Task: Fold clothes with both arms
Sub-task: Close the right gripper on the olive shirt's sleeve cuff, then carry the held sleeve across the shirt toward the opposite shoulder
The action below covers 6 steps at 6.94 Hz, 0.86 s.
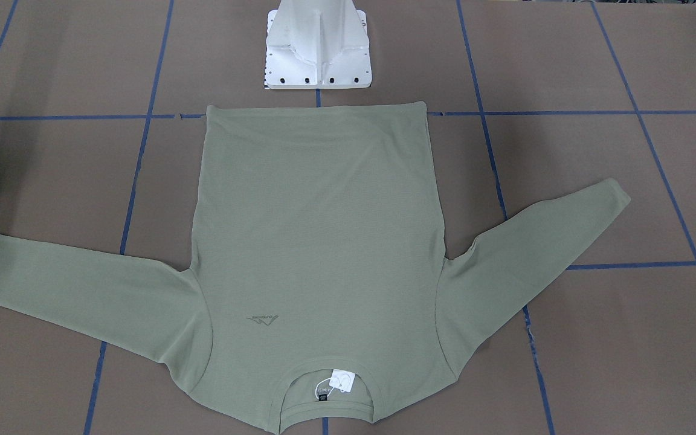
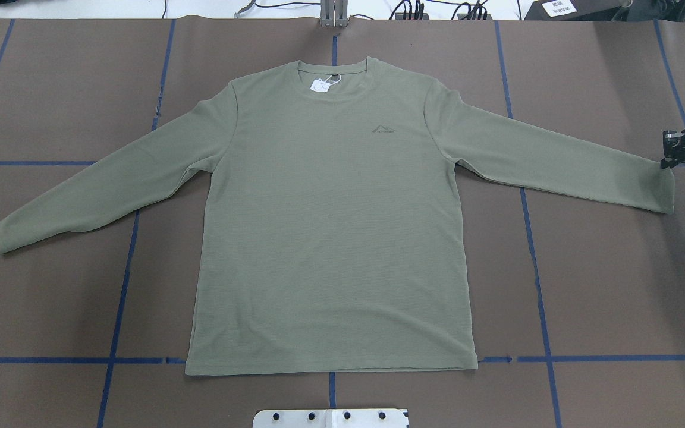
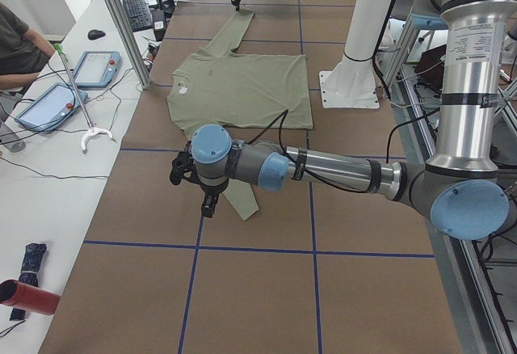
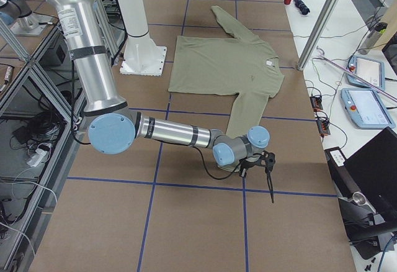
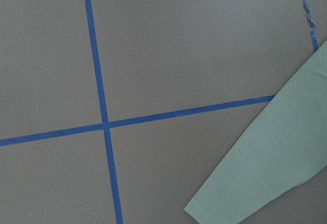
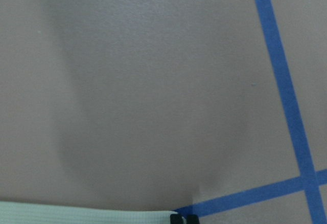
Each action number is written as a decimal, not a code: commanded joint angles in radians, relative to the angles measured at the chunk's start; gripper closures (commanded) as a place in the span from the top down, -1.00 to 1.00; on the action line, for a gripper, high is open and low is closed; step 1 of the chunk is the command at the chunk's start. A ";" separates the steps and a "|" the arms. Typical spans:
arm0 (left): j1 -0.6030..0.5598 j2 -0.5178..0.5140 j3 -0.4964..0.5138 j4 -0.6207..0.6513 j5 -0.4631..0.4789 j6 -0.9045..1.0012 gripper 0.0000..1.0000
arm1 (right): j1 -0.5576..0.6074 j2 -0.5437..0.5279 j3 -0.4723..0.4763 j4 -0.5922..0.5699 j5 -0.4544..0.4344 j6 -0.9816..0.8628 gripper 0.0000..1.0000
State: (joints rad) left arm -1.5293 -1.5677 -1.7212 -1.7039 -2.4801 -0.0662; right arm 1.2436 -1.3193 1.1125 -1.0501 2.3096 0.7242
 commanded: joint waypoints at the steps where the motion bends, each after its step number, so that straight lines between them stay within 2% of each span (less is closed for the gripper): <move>1: 0.000 0.002 -0.027 0.006 0.000 -0.006 1.00 | 0.007 -0.029 0.189 -0.008 0.068 0.044 -1.00; 2: 0.000 0.002 -0.032 0.010 -0.049 -0.007 1.00 | -0.004 -0.028 0.281 0.002 0.067 0.193 -1.00; 3: 0.000 0.000 -0.029 0.009 -0.097 -0.007 1.00 | -0.077 -0.018 0.394 -0.001 0.062 0.312 -1.00; 4: 0.000 0.000 -0.029 0.006 -0.099 -0.007 1.00 | -0.172 0.059 0.443 -0.004 0.012 0.494 -1.00; 5: 0.001 -0.002 -0.031 0.004 -0.099 -0.006 1.00 | -0.273 0.183 0.440 -0.036 -0.060 0.650 -1.00; 6: 0.000 -0.002 -0.031 0.003 -0.099 -0.006 1.00 | -0.327 0.310 0.432 -0.132 -0.120 0.688 -1.00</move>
State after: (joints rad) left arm -1.5288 -1.5687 -1.7513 -1.6992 -2.5765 -0.0726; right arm 1.0000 -1.1513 1.5419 -1.0987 2.2617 1.3130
